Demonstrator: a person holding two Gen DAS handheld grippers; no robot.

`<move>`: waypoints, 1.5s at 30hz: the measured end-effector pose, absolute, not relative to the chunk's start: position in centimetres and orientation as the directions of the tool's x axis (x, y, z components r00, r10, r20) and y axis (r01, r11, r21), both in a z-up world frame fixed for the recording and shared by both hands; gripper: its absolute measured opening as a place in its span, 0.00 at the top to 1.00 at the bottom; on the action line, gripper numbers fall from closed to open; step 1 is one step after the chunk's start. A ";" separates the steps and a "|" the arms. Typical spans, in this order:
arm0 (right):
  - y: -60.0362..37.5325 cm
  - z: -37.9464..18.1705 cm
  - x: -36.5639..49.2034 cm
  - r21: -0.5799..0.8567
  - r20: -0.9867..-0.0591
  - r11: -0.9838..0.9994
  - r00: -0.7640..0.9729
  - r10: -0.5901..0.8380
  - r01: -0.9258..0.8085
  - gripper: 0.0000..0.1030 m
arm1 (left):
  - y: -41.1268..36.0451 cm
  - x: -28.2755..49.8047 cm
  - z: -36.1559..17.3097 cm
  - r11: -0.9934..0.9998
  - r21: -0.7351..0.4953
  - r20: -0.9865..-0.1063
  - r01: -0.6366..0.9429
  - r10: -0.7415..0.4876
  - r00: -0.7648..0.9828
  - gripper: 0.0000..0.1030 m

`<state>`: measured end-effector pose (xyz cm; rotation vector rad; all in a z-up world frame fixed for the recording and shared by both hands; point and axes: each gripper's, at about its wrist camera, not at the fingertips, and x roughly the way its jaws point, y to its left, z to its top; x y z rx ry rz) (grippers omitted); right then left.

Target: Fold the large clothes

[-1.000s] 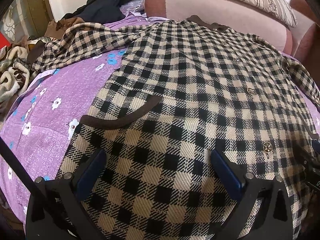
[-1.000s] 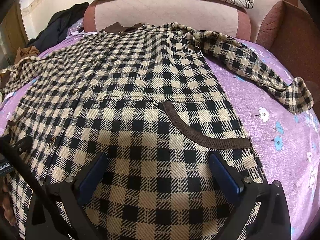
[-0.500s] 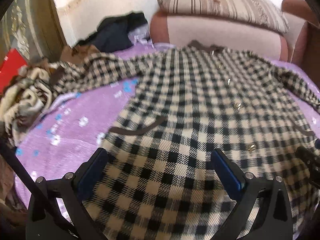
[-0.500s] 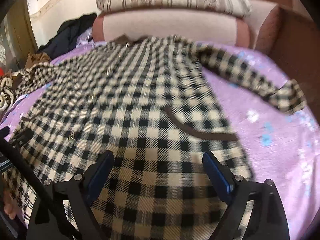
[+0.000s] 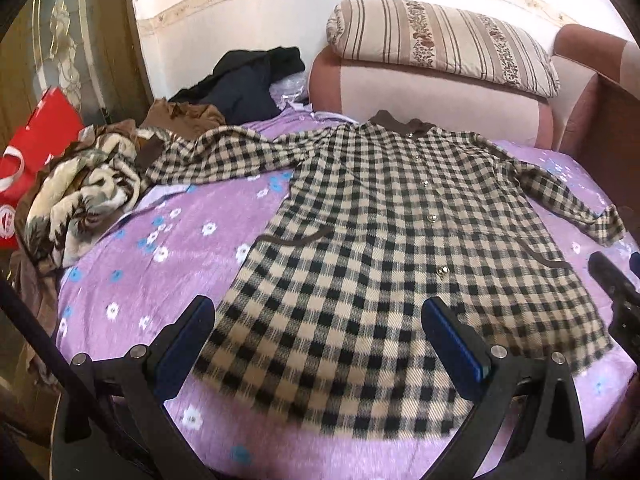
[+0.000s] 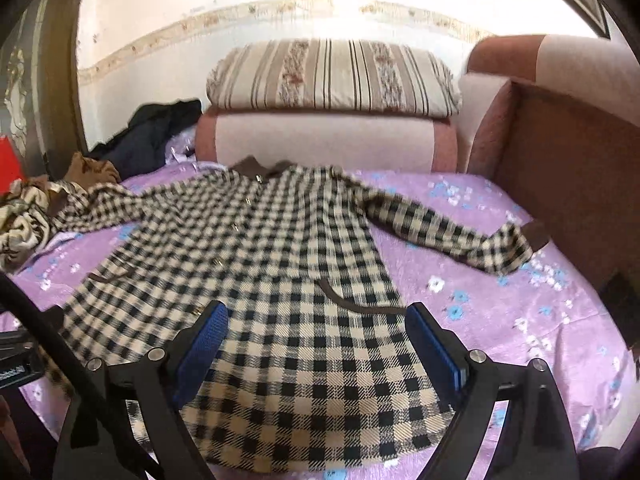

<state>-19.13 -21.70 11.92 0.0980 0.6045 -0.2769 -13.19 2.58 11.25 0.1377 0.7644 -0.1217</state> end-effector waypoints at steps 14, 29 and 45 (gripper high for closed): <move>-19.6 20.6 -21.8 0.056 -0.434 0.976 0.885 -0.168 0.212 0.09 | 3.6 -18.5 19.5 0.972 0.126 -0.444 0.199 -0.124 0.888 0.00; -23.7 9.6 -12.7 0.078 -0.651 0.966 0.746 -0.137 0.246 0.09 | 4.7 -4.8 13.4 0.975 -0.001 -0.648 0.223 -0.171 0.742 0.00; -26.9 3.4 -9.8 0.080 -0.769 0.941 0.621 -0.152 0.329 0.09 | 9.2 4.0 5.0 0.996 -0.078 -0.816 0.034 -0.083 0.572 0.00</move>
